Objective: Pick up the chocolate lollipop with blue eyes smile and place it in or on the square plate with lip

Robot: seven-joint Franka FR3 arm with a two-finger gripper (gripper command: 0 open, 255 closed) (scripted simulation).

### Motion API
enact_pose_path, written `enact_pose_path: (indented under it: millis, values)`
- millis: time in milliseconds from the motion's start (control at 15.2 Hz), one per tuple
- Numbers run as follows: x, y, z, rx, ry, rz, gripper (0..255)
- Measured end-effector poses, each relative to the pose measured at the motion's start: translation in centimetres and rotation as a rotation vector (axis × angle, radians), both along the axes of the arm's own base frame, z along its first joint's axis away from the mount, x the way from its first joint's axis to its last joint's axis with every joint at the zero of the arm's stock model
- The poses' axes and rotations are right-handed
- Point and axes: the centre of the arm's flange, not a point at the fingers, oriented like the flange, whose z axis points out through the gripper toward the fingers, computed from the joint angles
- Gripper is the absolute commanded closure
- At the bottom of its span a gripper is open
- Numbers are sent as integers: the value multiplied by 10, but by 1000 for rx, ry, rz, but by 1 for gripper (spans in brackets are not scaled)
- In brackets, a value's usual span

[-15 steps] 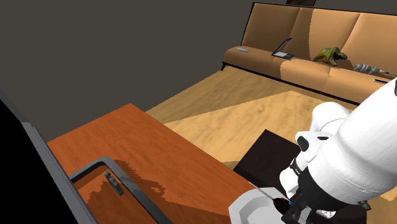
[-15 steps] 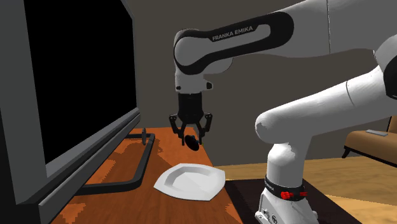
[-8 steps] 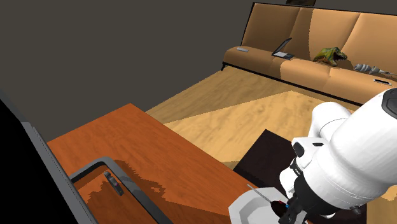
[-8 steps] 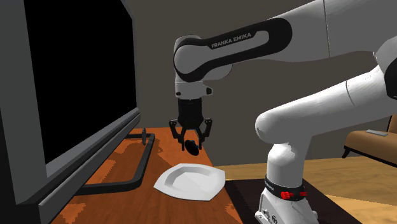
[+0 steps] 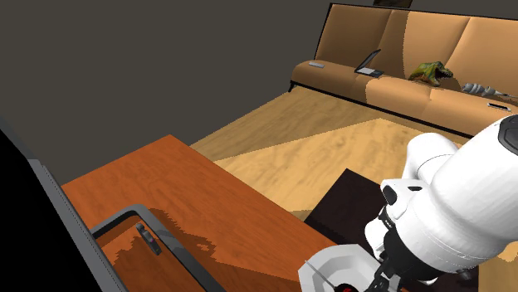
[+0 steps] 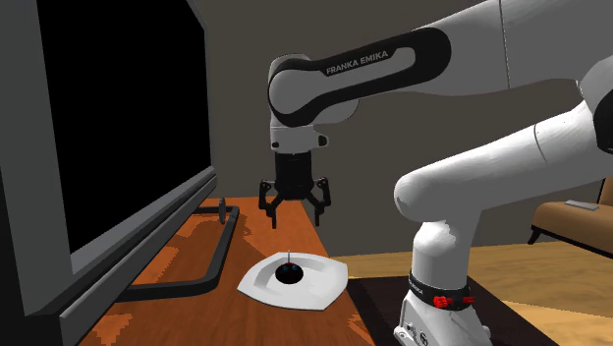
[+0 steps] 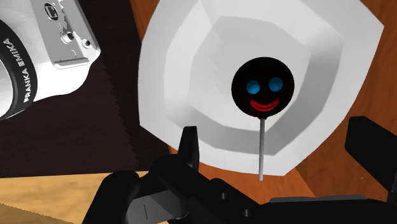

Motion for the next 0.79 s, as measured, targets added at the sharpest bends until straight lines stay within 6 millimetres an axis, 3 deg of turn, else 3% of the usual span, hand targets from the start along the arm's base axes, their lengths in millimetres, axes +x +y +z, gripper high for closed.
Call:
enact_pose_path:
  millis: [132,396,792]
  values:
    - [-1,1,6,0,0,0,0]
    - [-1,1,44,1,0,1,0]
    - [-2,2,50,0,0,0,0]
